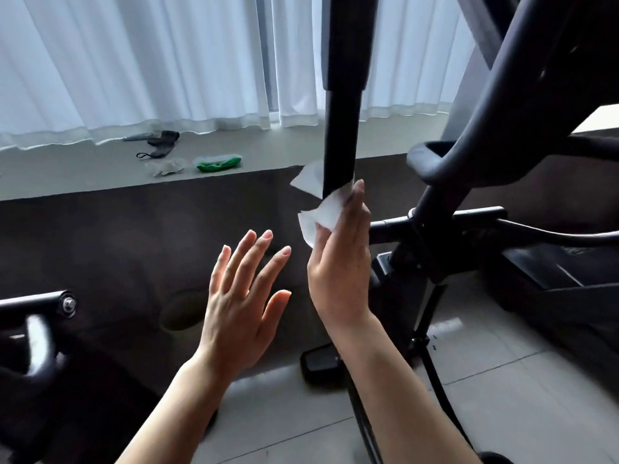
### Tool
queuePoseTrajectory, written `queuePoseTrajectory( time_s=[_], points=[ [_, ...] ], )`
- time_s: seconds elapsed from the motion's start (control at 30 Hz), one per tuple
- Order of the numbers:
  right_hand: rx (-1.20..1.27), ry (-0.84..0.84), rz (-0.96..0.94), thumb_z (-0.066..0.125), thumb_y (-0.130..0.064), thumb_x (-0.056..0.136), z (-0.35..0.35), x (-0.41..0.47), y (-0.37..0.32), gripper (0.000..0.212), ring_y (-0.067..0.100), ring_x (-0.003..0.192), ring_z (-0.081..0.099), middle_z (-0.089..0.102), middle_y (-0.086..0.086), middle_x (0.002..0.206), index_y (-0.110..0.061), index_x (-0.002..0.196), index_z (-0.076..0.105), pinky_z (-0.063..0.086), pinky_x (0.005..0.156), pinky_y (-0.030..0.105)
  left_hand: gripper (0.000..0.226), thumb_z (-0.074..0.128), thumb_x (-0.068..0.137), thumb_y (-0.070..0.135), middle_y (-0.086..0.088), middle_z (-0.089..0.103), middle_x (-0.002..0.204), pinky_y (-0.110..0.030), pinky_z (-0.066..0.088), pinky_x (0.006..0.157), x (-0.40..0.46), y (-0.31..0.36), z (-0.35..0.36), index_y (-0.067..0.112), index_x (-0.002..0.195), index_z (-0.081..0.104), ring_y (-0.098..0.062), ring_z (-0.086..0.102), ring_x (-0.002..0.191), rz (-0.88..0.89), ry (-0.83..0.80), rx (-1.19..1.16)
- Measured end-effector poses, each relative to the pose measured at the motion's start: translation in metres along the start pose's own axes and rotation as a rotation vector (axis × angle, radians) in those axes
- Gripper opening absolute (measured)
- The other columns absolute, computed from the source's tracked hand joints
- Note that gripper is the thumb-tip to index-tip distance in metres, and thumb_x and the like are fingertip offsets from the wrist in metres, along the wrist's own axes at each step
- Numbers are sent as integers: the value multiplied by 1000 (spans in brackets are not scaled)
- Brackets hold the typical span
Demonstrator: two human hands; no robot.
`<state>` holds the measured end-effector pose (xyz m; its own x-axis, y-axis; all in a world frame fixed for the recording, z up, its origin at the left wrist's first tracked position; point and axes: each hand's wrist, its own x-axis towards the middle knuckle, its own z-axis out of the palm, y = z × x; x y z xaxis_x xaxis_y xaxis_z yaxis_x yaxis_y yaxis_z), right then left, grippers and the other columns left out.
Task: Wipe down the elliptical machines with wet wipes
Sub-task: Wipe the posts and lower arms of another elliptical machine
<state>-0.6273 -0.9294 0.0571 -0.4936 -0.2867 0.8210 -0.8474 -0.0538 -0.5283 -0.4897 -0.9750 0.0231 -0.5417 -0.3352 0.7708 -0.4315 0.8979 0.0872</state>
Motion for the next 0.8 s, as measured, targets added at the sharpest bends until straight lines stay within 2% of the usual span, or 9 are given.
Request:
queuePoseTrajectory(
  time_s=[0.07,0.17,0.23,0.33,0.43,0.53,0.67,0.8],
  points=[
    [-34,41,-53,47,-2,95,6,10,-4,56,34,140,32,34,31,149,16,144,25,29,117,33,48,26,105,44,-9,33,153,-49,17,119,3,-1,0,19,145,37,-26,23,147,-14,11,-28],
    [-166,18,-203,48,0,95,5,-3,13,61,32,148,17,20,31,155,13,147,17,26,119,44,49,25,105,45,-10,33,153,-51,20,119,4,-7,-2,19,145,36,-26,24,147,-17,24,-49],
    [-311,-42,-279,48,-2,95,1,-23,28,71,26,151,7,8,20,160,4,152,7,23,120,47,49,25,105,45,-11,34,153,-52,21,118,2,-14,-4,19,145,36,-26,24,147,-42,30,-52],
    [-462,-80,-366,50,-6,96,-6,-44,43,80,22,151,5,-1,10,162,-5,155,-3,10,123,44,50,25,105,46,-13,36,153,-54,23,117,3,-19,-7,19,145,36,-26,25,147,-61,39,-61],
    [-565,-61,-401,43,-19,99,-14,-34,39,70,21,149,17,6,6,162,-8,156,3,3,122,45,50,27,105,46,-11,35,153,-52,22,118,8,-15,-7,20,146,35,-25,25,147,-16,55,-76],
    [-584,-32,-528,36,-21,102,-25,17,17,54,25,145,25,18,6,160,-9,153,23,2,122,46,51,27,104,49,-7,32,154,-51,22,118,18,-8,-4,22,146,33,-22,25,146,-26,71,-126],
    [-564,-3,-782,47,-14,99,-31,90,-1,41,31,141,35,46,15,147,0,137,54,19,120,45,54,24,102,57,-3,27,156,-51,19,117,28,-1,-2,28,147,32,-18,22,147,-70,62,-208],
    [-677,-159,-860,46,-17,99,-34,52,24,39,28,143,33,52,14,143,0,132,58,17,122,42,53,23,103,56,-4,27,156,-52,21,116,24,-2,-4,28,146,33,-21,24,146,-85,73,-250]
  ],
)
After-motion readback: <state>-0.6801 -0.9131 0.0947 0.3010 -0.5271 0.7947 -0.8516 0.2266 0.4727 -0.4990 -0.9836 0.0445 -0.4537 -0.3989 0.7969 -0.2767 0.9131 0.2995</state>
